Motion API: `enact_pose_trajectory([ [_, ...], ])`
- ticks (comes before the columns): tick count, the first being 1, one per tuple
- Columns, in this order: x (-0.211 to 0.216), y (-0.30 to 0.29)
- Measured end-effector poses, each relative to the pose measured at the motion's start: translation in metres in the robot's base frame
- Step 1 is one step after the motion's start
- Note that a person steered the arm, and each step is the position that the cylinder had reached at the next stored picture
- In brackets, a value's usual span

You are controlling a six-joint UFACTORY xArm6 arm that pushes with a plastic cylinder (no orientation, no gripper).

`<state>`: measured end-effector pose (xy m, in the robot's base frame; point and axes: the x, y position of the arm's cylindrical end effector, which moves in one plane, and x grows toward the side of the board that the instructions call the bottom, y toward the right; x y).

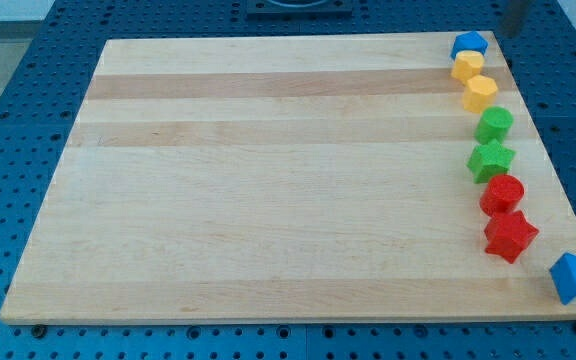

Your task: Move the blue triangle away from the right bottom of the board

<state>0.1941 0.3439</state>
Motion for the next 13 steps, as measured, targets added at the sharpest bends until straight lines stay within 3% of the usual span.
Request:
enact_pose_trajectory([
  [2, 0.008, 0.0],
  [3, 0.155, 0.0],
  [4, 0.267, 0.0],
  [5, 0.285, 0.0],
  [6, 0.366, 0.001],
  [8, 0.391, 0.0],
  [10, 0.356, -0.07],
  [11, 0.364, -0.065],
  [12, 0.419, -0.03],
  [13, 0.41, -0.074],
])
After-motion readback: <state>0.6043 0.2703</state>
